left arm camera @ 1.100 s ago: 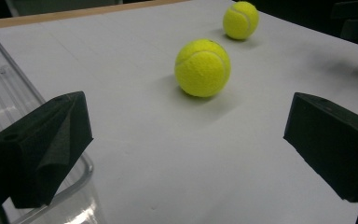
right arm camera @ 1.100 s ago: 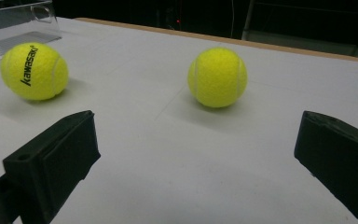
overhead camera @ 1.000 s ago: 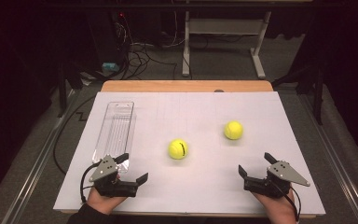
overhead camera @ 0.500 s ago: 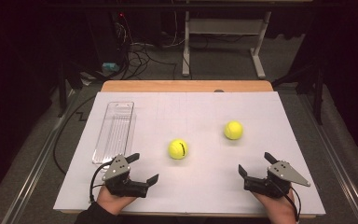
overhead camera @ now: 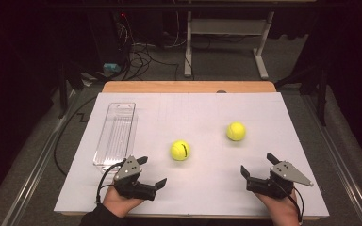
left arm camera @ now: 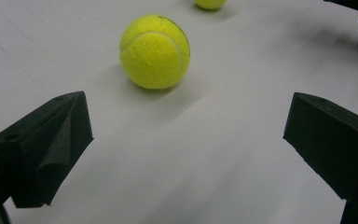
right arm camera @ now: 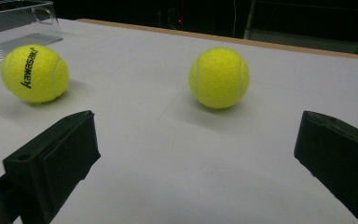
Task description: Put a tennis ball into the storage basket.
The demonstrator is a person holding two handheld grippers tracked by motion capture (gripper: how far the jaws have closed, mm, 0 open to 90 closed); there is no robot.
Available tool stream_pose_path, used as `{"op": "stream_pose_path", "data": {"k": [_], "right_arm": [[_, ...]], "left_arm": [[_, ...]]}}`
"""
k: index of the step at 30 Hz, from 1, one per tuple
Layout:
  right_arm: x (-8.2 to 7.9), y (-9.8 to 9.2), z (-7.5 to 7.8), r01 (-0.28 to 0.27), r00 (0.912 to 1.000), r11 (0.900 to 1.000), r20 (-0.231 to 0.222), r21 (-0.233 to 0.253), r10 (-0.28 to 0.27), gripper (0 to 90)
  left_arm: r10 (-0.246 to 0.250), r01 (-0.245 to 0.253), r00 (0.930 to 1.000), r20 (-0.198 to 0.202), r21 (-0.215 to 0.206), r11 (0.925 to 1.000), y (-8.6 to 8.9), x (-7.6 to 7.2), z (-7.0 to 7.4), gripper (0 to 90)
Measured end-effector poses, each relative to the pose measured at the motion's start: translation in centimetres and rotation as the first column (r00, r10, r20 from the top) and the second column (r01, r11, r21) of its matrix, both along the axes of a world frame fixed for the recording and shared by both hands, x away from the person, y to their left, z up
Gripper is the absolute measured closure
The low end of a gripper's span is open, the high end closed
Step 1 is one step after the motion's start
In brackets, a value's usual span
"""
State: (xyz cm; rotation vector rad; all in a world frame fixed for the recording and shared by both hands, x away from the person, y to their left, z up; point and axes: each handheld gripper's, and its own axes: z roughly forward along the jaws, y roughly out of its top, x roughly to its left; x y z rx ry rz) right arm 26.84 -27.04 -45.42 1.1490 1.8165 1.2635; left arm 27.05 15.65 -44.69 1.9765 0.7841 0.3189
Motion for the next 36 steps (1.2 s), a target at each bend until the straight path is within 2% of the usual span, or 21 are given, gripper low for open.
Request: {"op": "stream_pose_path", "data": {"k": [9, 15, 16, 17, 21, 22, 26, 28, 32, 36], "right_arm": [[0.2, 0.0, -0.1, -0.002, 0.9999, 1.000, -0.013, -0.006, 0.002, 0.0], [0.4, -0.1, -0.2, 0.000, 0.9998, 1.000, -0.019, -0.016, -0.001, 0.0], [0.5, -0.1, -0.2, -0.006, 0.9996, 1.000, -0.027, -0.007, 0.005, 0.0], [0.6, -0.1, -0.2, -0.007, 0.9996, 1.000, -0.028, -0.019, 0.006, 0.0], [0.7, -0.2, -0.1, -0.010, 0.9995, 1.000, -0.029, -0.023, 0.009, 0.0], [0.6, -0.2, -0.1, -0.016, 0.9995, 0.999, -0.029, -0.038, 0.015, 0.0], [0.3, -0.3, -0.2, -0.025, 0.9993, 0.999, -0.031, -0.039, 0.024, 0.0], [0.2, -0.4, -0.2, -0.029, 0.9993, 0.999, -0.026, -0.034, 0.028, 0.0], [0.0, -0.6, -0.2, -0.031, 0.9993, 0.999, -0.022, -0.033, 0.030, 0.0], [-0.1, -0.8, -0.2, -0.029, 0.9994, 0.999, -0.020, -0.030, 0.028, 0.0]], "left_arm": [[-0.003, 0.006, 0.9988, -0.048, 0.074, 0.9973, -0.4, 0.3, -0.4, 2.3], [-0.007, 0.014, 0.9978, -0.066, 0.102, 0.9946, -0.7, 0.3, -0.7, 2.7], [-0.012, 0.020, 0.9975, -0.070, 0.112, 0.9935, -0.7, 0.3, -0.7, 2.7], [-0.010, 0.021, 0.9967, -0.080, 0.132, 0.9910, -0.7, 0.3, -0.7, 2.7], [-0.003, 0.020, 0.9947, -0.103, 0.162, 0.9865, -0.9, 0.4, -0.8, 2.8], [0.001, 0.019, 0.9936, -0.113, 0.170, 0.9853, -1.0, 0.4, -0.8, 2.8], [-0.001, 0.034, 0.9873, -0.159, 0.210, 0.9771, -1.4, 0.6, -0.1, 2.7], [0.001, 0.042, 0.9844, -0.176, 0.239, 0.9702, -1.7, 0.7, 0.2, 2.7], [0.001, 0.067, 0.9770, -0.213, 0.311, 0.9481, -2.4, 1.1, 0.5, 2.7], [0.000, 0.090, 0.9685, -0.249, 0.352, 0.9315, -2.7, 1.6, 0.9, 2.7]]}}
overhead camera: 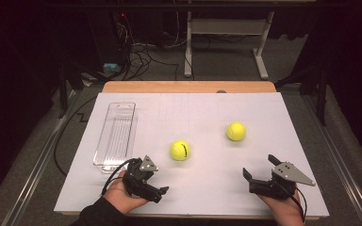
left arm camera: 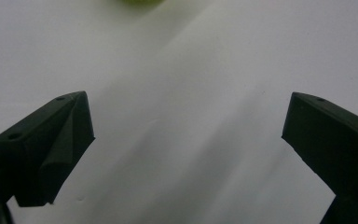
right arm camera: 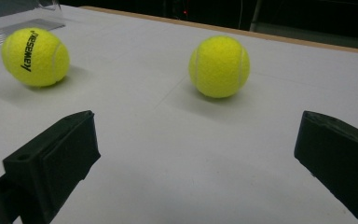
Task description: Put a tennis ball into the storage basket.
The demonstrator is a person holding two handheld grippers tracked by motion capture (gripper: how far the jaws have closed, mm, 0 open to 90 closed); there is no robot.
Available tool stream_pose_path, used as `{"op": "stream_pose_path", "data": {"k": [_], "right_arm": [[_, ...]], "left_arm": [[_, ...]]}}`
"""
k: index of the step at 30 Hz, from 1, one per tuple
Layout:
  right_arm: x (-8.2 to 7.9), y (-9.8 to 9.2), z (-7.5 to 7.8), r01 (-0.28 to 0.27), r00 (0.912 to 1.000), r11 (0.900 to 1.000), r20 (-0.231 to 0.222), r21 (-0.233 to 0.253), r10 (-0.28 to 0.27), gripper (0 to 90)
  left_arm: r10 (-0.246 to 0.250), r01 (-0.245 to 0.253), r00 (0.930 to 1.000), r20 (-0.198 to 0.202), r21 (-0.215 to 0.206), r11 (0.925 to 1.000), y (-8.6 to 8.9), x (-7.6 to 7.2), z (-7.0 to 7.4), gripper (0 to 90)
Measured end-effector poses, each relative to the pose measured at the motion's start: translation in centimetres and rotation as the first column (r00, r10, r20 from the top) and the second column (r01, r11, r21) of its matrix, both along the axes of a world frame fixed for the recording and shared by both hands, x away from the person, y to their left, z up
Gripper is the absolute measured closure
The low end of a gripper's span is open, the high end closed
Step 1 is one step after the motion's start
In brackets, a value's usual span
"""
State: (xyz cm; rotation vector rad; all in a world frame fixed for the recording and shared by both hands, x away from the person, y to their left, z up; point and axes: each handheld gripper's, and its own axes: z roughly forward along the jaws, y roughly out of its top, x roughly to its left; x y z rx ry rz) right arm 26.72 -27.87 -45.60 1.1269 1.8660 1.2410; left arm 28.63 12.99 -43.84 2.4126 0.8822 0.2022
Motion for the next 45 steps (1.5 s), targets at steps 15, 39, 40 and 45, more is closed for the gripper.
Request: {"op": "stream_pose_path", "data": {"k": [15, 39, 40, 45], "right_arm": [[-0.3, 0.1, 0.0, -0.014, 0.9999, 1.000, -0.005, 0.000, 0.014, 0.0], [-0.4, 0.1, 0.1, -0.031, 0.9995, 1.000, -0.010, 0.006, 0.031, 0.0], [-0.4, 0.1, 0.1, -0.031, 0.9995, 1.000, -0.010, 0.007, 0.031, 0.0], [-0.4, 0.1, 0.1, -0.030, 0.9995, 0.999, -0.008, 0.012, 0.031, 0.0]], "left_arm": [[-0.060, 0.083, 0.9904, -0.125, 0.189, 0.9785, -2.0, 1.2, 1.0, 2.7], [-0.087, 0.172, 0.9576, -0.275, 0.303, 0.9375, -4.8, 3.4, 3.7, 0.8], [-0.083, 0.168, 0.9575, -0.276, 0.301, 0.9387, -4.9, 3.7, 3.9, 0.8], [-0.064, 0.151, 0.9574, -0.282, 0.302, 0.9413, -5.4, 5.2, 4.5, 0.6]]}}
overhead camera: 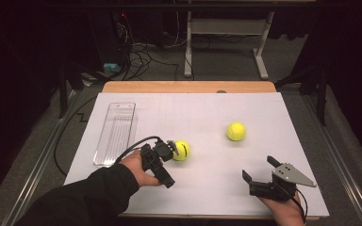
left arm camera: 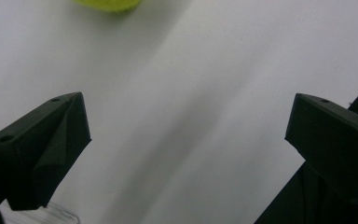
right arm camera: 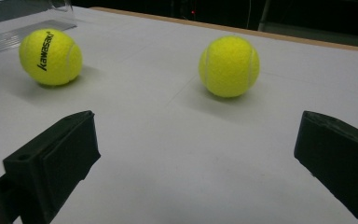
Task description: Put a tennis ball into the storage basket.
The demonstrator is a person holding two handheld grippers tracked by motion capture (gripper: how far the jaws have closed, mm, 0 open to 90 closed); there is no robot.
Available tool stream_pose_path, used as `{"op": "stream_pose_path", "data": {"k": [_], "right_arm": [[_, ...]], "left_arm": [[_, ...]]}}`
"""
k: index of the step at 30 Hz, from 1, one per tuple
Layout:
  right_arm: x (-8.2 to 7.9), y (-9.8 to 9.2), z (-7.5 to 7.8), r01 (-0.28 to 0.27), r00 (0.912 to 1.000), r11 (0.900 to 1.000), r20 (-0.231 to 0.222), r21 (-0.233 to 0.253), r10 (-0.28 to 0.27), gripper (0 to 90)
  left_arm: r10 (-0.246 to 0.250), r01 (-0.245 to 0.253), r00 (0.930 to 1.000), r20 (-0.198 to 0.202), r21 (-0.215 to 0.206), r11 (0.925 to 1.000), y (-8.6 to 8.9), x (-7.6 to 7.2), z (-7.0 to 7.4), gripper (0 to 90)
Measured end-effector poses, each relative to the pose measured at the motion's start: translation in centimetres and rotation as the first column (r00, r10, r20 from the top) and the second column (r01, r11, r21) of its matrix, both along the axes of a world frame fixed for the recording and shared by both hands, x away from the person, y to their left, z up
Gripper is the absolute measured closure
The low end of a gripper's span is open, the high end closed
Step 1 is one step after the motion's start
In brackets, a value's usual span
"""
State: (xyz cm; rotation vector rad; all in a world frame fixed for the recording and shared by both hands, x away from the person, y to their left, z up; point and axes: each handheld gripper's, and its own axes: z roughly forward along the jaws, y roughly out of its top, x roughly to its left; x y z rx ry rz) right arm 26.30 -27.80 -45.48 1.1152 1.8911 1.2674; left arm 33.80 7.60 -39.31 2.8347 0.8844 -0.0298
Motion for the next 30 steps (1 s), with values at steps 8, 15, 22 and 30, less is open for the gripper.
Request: {"op": "stream_pose_path", "data": {"k": [8, 15, 22, 30], "right_arm": [[0.0, -0.1, 0.0, 0.002, 1.0000, 1.000, 0.001, 0.001, -0.002, 0.0], [0.0, -0.1, 0.1, 0.000, 1.0000, 1.000, 0.004, 0.001, 0.000, 0.0], [0.0, -0.2, 0.1, 0.002, 1.0000, 1.000, 0.003, 0.005, -0.002, 0.0], [0.0, -0.2, 0.1, 0.000, 1.0000, 1.000, 0.003, 0.007, 0.000, 0.0]], "left_arm": [[0.002, -0.002, 1.0000, 0.008, 0.003, 1.0000, -1.3, 1.7, 0.8, 0.5], [0.011, -0.011, 0.9998, 0.016, 0.005, 0.9999, -2.4, 3.7, 1.6, 0.5], [0.044, -0.044, 0.9990, 0.012, -0.003, 0.9990, -3.0, 5.8, 1.5, 0.5], [0.087, -0.087, 0.9961, -0.011, -0.013, 0.9961, -3.5, 7.6, 0.0, 0.5]]}}
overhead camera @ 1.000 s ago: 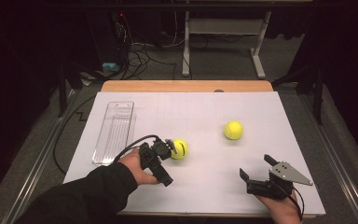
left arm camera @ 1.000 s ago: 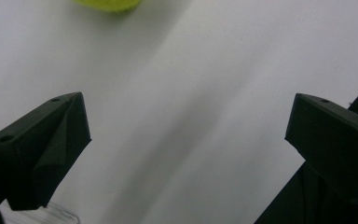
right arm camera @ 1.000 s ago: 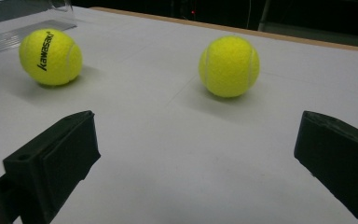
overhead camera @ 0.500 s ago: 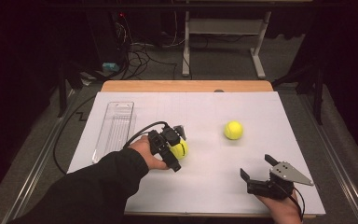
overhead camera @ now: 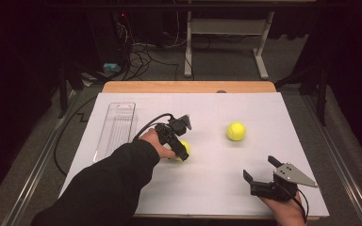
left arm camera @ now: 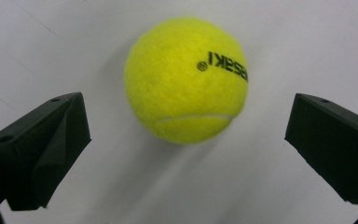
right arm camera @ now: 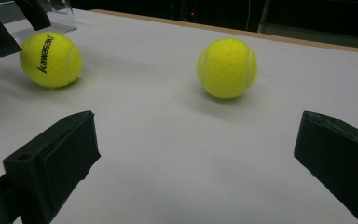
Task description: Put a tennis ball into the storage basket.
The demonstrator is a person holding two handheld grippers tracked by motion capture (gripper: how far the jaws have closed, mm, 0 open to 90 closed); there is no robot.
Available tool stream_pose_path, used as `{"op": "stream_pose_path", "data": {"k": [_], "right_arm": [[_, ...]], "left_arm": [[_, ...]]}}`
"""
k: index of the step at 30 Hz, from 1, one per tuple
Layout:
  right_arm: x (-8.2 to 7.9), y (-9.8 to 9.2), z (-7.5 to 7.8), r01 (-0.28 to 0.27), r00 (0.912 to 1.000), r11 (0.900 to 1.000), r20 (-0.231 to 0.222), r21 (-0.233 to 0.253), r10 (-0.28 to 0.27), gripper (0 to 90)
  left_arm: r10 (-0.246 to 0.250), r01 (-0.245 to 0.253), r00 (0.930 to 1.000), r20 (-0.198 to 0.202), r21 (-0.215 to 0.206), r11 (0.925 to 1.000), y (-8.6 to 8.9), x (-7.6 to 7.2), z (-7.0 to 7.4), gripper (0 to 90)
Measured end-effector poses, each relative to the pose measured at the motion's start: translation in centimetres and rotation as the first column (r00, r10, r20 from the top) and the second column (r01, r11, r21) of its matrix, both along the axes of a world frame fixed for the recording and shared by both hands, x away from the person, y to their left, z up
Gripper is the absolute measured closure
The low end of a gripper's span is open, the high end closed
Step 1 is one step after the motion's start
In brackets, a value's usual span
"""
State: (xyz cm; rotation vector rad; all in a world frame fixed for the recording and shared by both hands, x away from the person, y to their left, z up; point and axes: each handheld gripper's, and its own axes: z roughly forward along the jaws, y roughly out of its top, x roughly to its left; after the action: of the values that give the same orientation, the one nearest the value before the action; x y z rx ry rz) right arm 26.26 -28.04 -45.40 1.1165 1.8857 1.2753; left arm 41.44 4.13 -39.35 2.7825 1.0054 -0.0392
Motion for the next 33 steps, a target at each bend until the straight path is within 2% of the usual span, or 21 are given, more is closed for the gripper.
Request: {"op": "stream_pose_path", "data": {"k": [3, 10, 19, 23, 33], "right_arm": [[0.0, 0.0, 0.0, 0.001, 1.0000, 1.000, 0.000, 0.001, -0.001, 0.0], [0.0, 0.0, -0.1, -0.002, 1.0000, 1.000, -0.001, -0.002, 0.002, 0.0], [0.0, 0.0, -0.1, -0.002, 1.0000, 1.000, 0.000, -0.003, 0.002, 0.0], [0.0, 0.0, -0.1, -0.001, 1.0000, 1.000, 0.000, -0.004, 0.001, 0.0], [0.0, 0.0, -0.1, -0.002, 1.0000, 1.000, 0.002, -0.004, 0.002, 0.0]], "left_arm": [[0.007, -0.007, 0.9999, -0.014, -0.007, 0.9999, -0.2, 0.5, -0.4, 0.6], [0.013, -0.013, 0.9995, -0.028, 0.007, 0.9999, -0.6, 1.1, -1.4, 4.4], [0.021, -0.021, 0.9989, -0.043, 0.013, 0.9997, -1.0, 1.3, -2.0, 18.6], [0.010, -0.010, 0.9988, -0.047, -0.001, 1.0000, -1.1, 1.2, -2.1, 25.5], [0.011, -0.010, 0.9986, -0.052, 0.002, 0.9999, -1.0, 1.2, -2.0, 26.6]]}}
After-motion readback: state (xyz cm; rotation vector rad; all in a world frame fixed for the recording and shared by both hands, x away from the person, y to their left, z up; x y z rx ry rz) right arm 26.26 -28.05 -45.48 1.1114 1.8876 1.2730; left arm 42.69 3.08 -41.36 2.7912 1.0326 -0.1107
